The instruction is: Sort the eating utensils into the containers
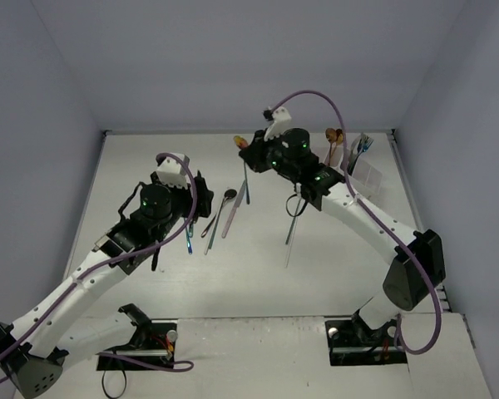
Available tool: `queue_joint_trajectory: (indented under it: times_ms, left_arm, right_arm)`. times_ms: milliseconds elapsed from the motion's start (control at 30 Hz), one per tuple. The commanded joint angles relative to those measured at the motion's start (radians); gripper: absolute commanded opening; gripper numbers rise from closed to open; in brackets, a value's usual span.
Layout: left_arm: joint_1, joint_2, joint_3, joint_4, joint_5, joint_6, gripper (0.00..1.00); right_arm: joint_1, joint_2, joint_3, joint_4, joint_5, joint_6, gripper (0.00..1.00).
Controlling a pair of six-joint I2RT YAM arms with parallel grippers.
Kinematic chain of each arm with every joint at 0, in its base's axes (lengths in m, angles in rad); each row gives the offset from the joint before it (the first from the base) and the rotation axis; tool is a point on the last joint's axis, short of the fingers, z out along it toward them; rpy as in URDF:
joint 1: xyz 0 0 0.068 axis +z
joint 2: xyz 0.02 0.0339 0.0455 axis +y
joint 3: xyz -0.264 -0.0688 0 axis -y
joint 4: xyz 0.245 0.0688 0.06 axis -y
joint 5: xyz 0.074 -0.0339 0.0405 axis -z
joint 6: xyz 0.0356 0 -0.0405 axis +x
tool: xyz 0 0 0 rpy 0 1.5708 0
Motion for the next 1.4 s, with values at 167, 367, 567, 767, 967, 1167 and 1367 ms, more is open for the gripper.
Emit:
queue_joint_trajectory:
  times_ms: [167,367,567,767,967,1167,1367]
  left_arm:
    - [0.213,0.082,0.104,-0.262,-0.050,-0.024,0.75]
    - [0.352,0.086,0.057,-0.293,0.086,-0.032,0.75]
    - [0.382,0.092,0.034,-0.285,0.123,-0.033,0.75]
    - [0.394,0.094,0.028,-0.280,0.145,-0.040,0.75]
    - [0.403,0.085,0.020,-0.267,0.161,-0.044,0.75]
    - [0.408,0.083,0.018,-0.264,0.170,-0.044,0.75]
    - [0.411,0.091,0.012,-0.265,0.171,-0.052,0.75]
  right_arm:
    - [-0.487,-0.012,0.092,0.077,-0.074,-0.053,0.00]
    - [-0.630,0.125,0.230,0.099,-0.127,-0.083,0.00]
    - [-0.651,0.256,0.312,0.123,-0.143,-0.094,0.00]
    - [-0.651,0.274,0.180,0.226,-0.141,-0.113,0.00]
    - [-0.651,0.230,-0.002,0.331,-0.094,-0.145,0.00]
    - [-0.651,0.202,-0.036,0.337,-0.082,-0.152,0.05]
    - [-0.651,0.108,-0.089,0.335,-0.033,-0.141,0.43]
